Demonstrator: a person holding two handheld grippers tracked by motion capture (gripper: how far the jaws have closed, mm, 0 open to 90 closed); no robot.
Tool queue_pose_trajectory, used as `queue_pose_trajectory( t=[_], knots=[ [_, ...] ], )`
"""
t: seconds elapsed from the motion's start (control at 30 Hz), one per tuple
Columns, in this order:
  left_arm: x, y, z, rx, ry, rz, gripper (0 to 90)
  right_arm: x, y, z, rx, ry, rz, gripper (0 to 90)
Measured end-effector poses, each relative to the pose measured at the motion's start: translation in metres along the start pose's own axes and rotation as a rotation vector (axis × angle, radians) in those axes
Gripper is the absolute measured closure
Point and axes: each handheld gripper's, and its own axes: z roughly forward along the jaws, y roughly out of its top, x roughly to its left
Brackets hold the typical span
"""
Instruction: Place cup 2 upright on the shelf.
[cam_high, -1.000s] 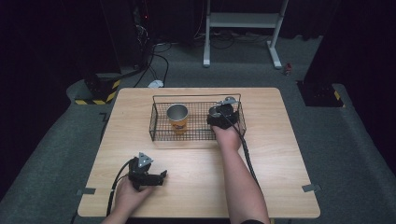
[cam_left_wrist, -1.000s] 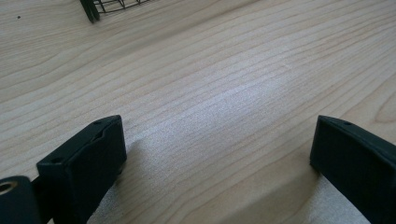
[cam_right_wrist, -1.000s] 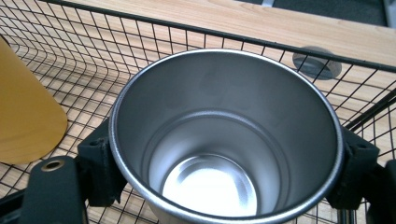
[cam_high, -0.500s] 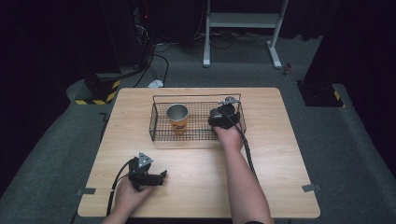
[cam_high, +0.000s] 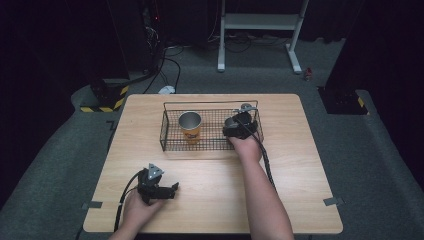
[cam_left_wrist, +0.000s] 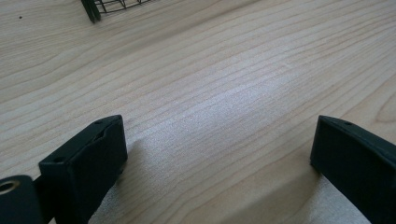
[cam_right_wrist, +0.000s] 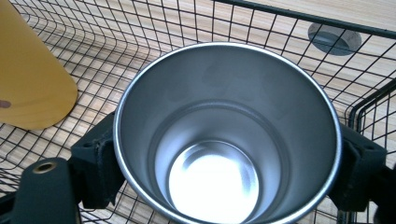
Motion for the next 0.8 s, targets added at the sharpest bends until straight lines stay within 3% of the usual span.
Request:
queue_pose_trajectory(
  t=[0.6, 0.8],
  knots=[
    [-0.001, 0.0, 0.0, -0.003, 0.002, -0.005, 4.0, 0.005, 0.0, -0.003, -0.012, -0.011, -0.024, 8.2],
    [0.0, 0.0, 0.0, 0.001, 0.001, -0.001, 4.0, 0.006, 0.003, -0.013, -0.066, -0.021, -0.031, 7.6]
  ],
)
